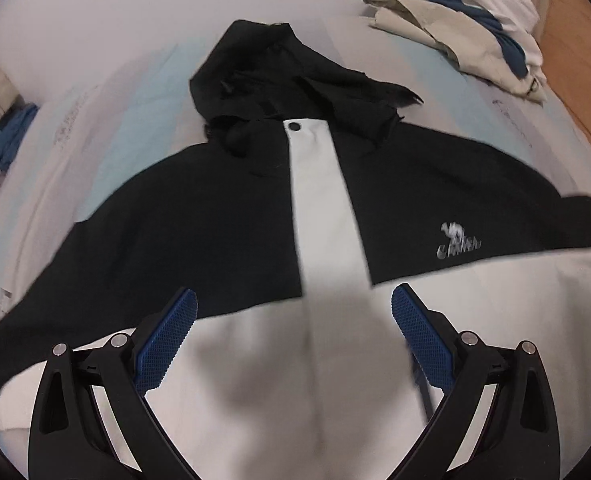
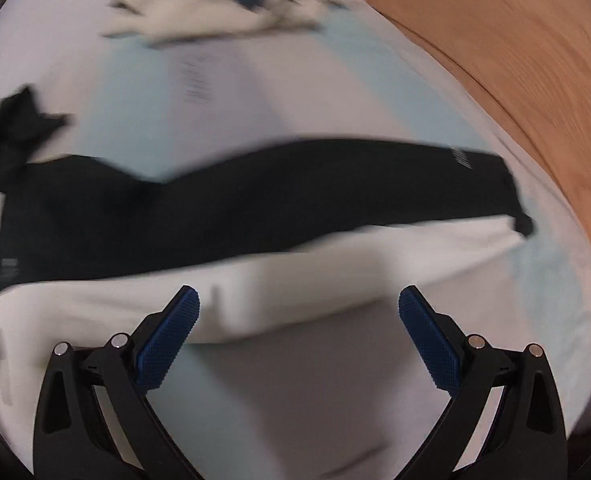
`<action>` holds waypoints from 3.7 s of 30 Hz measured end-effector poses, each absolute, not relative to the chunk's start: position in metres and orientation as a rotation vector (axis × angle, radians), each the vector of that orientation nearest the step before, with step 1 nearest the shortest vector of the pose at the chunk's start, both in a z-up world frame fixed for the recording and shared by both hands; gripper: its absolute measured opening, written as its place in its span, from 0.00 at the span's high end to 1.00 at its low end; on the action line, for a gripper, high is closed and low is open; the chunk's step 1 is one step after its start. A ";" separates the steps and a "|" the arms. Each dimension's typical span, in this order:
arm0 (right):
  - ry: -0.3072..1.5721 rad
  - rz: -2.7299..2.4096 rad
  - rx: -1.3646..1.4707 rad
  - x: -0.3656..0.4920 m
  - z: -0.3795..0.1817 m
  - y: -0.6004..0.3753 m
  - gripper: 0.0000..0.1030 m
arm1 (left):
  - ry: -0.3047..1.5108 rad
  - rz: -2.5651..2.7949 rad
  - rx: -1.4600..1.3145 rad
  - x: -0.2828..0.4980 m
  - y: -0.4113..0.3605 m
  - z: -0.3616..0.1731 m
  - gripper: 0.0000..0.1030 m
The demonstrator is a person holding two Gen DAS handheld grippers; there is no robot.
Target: Fold large clothes
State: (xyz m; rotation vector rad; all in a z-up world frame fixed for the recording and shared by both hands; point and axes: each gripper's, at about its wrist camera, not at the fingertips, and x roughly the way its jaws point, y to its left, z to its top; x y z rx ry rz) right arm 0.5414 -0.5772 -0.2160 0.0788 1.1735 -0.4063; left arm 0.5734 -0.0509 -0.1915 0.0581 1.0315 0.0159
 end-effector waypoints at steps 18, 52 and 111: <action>1.205 -0.608 0.407 0.498 -0.254 -0.828 0.07 | 1.184 0.113 -0.018 0.615 -0.074 -0.261 0.07; 1.129 -0.543 0.637 0.508 -0.215 -0.823 0.91 | 1.168 0.131 -0.008 0.611 -0.073 -0.264 0.05; 1.248 0.432 -0.128 0.530 -0.219 0.176 0.93 | 1.009 0.817 -0.413 0.243 0.537 -0.195 0.06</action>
